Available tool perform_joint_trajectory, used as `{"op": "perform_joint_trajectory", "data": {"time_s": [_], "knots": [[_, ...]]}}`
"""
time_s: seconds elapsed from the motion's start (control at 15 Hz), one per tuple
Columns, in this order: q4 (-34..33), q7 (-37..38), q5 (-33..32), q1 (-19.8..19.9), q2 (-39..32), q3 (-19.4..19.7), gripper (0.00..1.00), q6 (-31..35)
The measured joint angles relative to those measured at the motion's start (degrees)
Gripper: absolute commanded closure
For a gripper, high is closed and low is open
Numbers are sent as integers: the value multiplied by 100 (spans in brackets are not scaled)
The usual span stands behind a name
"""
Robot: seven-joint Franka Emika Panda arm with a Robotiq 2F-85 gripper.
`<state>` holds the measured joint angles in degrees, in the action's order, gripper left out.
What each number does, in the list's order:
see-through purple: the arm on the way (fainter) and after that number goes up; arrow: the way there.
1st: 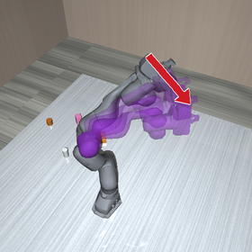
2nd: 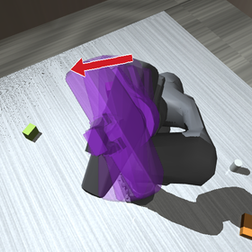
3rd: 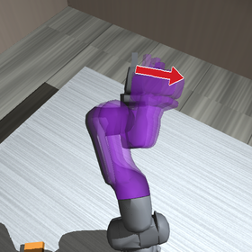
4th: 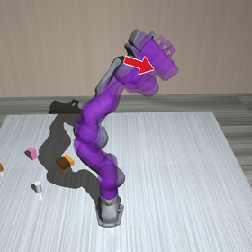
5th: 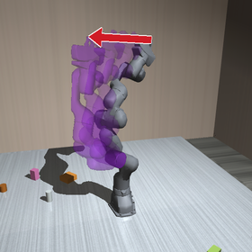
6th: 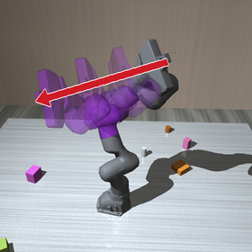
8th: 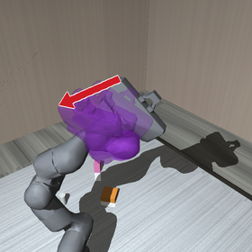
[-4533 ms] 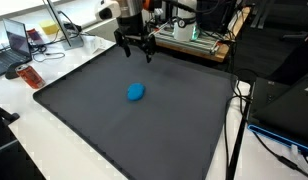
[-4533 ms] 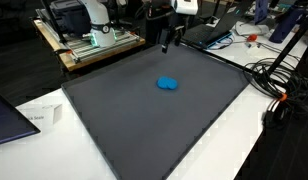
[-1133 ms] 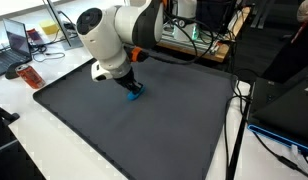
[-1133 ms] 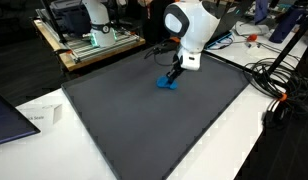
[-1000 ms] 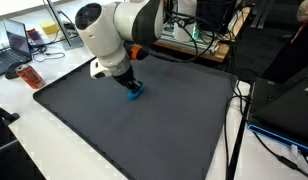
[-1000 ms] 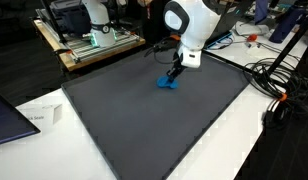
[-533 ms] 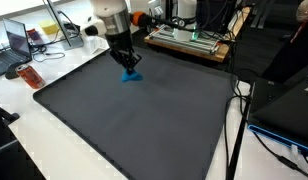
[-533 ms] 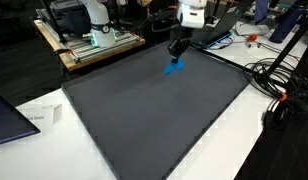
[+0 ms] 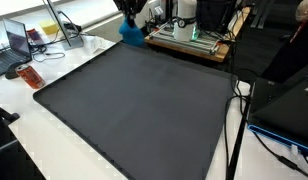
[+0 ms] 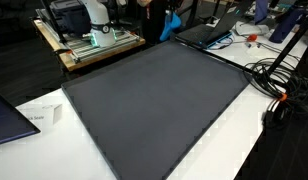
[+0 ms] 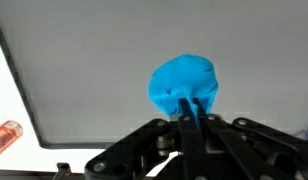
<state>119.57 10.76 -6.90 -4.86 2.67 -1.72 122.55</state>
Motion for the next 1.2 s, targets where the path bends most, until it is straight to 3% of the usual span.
{"op": "perform_joint_trajectory", "data": {"time_s": [0.07,0.13,0.27,0.47,0.87,1.2], "knots": [[97,71,-36,0,303,-45,99,-121],[174,119,-50,1,597,-95,70,-248],[266,181,-56,5,1082,-191,63,-477],[326,192,-56,27,1497,-277,42,-669],[327,192,-56,104,1592,-300,0,-705],[327,197,-56,159,1591,-307,0,-763]]}}
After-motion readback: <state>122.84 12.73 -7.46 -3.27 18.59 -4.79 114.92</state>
